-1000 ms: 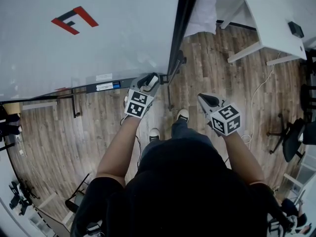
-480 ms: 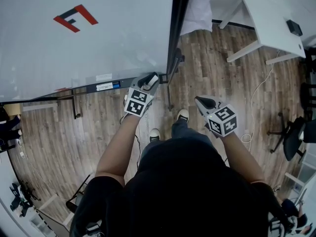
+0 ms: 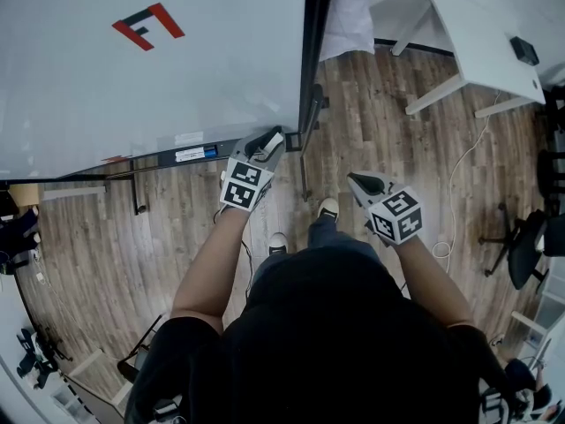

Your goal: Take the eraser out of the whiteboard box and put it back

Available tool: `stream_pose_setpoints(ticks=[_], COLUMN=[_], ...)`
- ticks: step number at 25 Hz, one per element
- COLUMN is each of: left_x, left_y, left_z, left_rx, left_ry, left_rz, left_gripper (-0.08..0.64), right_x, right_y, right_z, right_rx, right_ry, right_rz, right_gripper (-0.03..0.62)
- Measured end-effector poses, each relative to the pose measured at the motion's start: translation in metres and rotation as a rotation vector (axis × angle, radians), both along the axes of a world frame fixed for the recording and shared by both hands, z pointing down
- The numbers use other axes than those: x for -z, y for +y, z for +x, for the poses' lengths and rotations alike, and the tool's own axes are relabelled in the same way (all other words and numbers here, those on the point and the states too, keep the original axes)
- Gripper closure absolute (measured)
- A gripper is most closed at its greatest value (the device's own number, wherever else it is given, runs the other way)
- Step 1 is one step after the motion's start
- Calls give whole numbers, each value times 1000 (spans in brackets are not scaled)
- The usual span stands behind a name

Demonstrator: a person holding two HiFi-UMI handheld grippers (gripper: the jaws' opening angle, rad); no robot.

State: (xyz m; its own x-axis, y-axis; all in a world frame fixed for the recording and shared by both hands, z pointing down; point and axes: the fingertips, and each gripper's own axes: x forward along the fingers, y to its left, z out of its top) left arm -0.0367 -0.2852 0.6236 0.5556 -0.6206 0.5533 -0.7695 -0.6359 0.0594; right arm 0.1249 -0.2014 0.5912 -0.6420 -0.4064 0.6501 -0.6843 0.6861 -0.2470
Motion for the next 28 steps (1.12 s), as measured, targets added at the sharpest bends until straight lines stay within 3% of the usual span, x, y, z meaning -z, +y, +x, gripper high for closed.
stream_pose_setpoints(ticks=[14, 28], left_x=[49, 88], left_y=[11, 36], left_z=[5, -22], left_rx=[-18, 11], left_ry=[18, 43], left_rz=[83, 141], left_gripper=[403, 403], right_x=[12, 42], right_y=[24, 39], right_z=[-13, -11], right_rx=[13, -32], right_ry=[-18, -14], right_rz=[25, 89], right_gripper=[595, 595])
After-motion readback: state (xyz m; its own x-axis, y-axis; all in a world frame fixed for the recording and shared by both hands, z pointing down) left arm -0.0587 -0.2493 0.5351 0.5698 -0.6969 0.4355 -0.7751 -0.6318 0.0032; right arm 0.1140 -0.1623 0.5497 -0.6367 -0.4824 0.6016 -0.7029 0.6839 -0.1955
